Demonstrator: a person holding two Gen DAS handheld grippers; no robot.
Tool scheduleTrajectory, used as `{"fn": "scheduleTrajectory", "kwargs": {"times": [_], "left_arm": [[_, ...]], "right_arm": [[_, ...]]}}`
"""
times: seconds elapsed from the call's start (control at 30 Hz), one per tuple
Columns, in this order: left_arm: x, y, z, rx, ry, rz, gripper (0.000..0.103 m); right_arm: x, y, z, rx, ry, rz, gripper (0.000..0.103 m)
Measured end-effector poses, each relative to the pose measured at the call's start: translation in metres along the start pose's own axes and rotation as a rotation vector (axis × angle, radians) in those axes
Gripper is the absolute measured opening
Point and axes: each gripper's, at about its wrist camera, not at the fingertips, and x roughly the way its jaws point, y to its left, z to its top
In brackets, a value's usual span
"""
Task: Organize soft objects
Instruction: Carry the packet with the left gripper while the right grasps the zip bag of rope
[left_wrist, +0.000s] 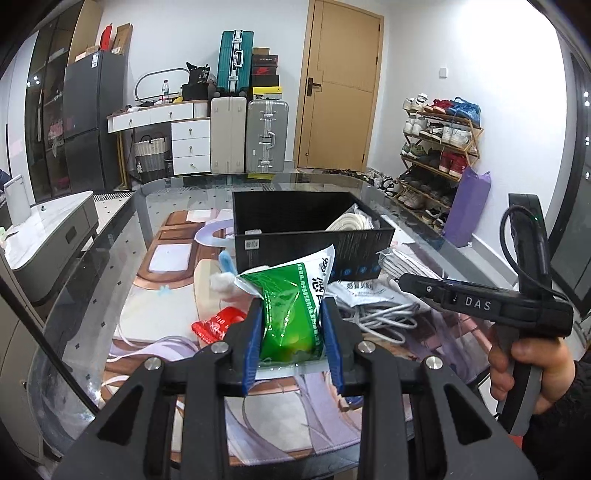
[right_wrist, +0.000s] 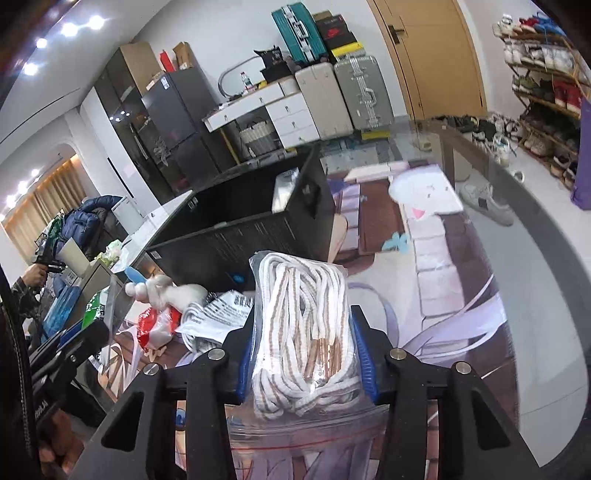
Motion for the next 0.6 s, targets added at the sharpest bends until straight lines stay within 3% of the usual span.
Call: {"fn": "scheduleTrajectory", "kwargs": {"times": [0.23, 0.6], "left_arm": [[-0.001, 0.008, 0.011, -0.010, -0.017, -0.008, 0.029], [-0.001, 0.021, 0.045, -0.016, -0.072, -0.001, 0.029]], "right_arm": [[-0.039, 0.014, 0.016, -0.032, -0.101, 0.021, 0.044], [-0.064, 0.042, 0.036, -0.101, -0.160, 0.047, 0.044]]}}
